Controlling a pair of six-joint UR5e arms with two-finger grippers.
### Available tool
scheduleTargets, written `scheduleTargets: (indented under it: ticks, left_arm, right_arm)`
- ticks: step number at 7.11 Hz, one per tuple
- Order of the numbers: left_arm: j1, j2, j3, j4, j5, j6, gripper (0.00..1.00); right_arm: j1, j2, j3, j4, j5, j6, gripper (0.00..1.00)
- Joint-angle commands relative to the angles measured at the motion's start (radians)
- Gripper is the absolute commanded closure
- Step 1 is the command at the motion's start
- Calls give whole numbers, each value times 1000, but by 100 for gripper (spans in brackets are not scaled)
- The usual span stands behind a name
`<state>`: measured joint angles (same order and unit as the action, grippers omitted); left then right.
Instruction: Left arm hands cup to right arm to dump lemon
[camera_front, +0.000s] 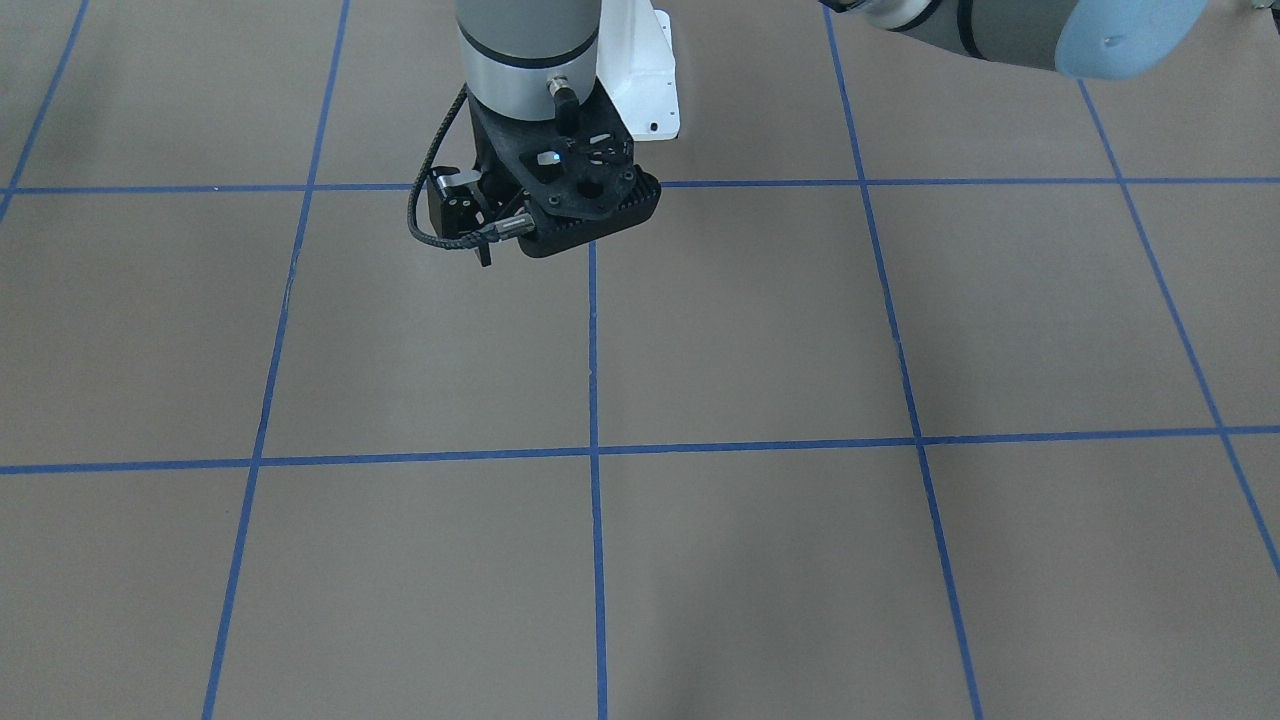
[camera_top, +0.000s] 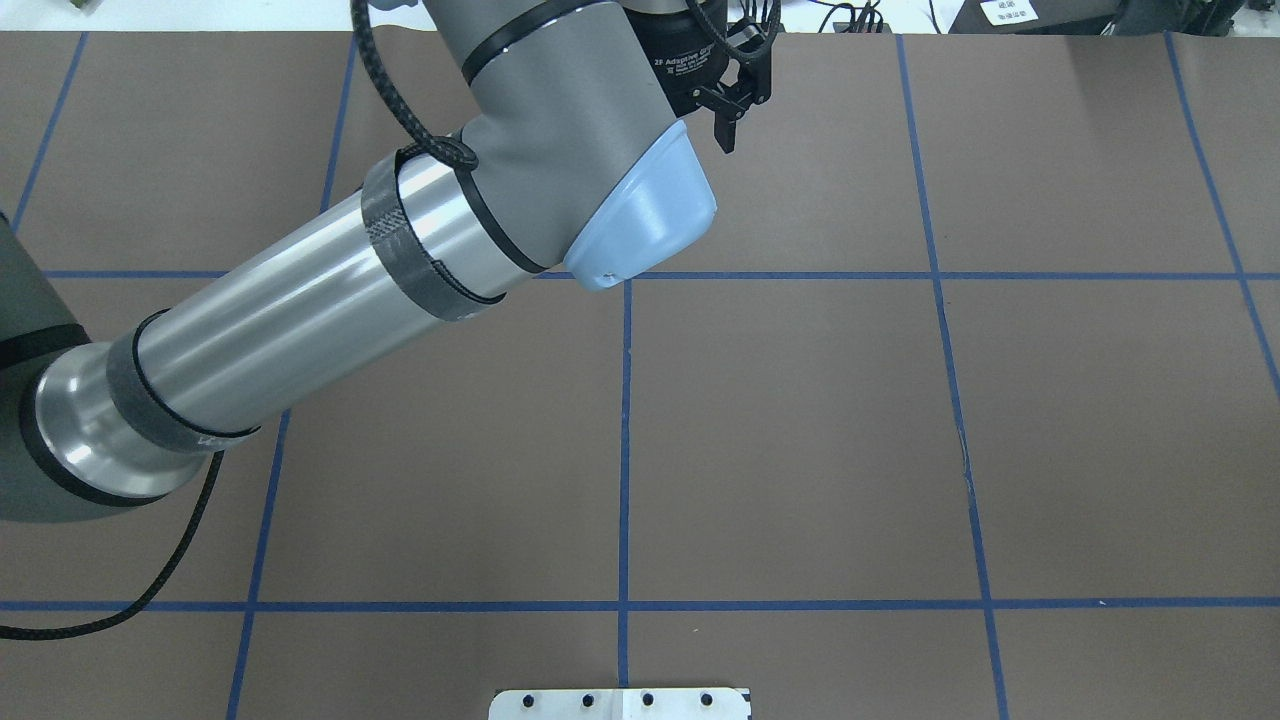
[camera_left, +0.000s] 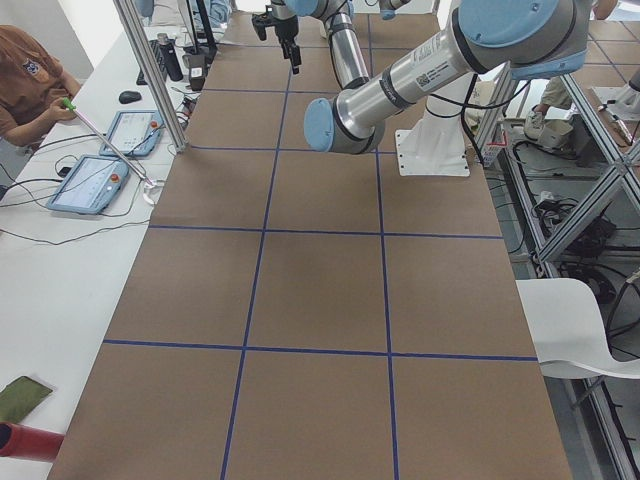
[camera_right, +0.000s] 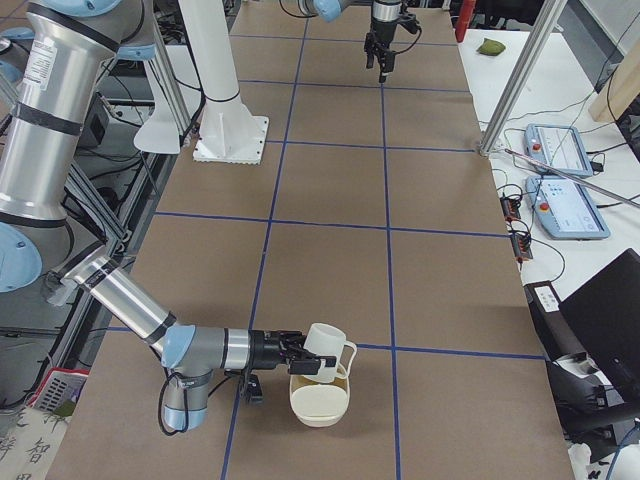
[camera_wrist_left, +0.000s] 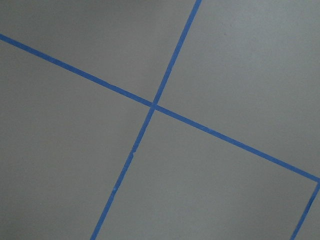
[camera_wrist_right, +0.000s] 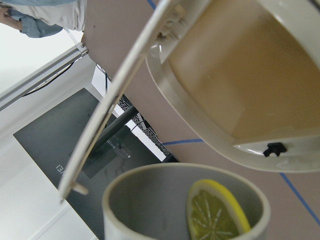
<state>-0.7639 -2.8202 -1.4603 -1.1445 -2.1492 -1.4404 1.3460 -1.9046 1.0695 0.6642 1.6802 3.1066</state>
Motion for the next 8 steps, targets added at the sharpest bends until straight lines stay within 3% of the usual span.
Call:
scheduleTargets:
  ticks: [1,4,6,8]
  left_arm:
    - [0,-4,0,3,3,0,0]
    - [0,-10,1,22,14,0,0]
    - [0,-8,1,22,15,2,0]
    - [-3,-7,1,22,15,11,0]
  right_arm:
    - [1,-4,-2,17,13,64,58]
    - [9,-5,0,61,22,107,60]
    - [7,4,16,69,15,-151,59]
    - [9,-7,78,52,12,-244,59]
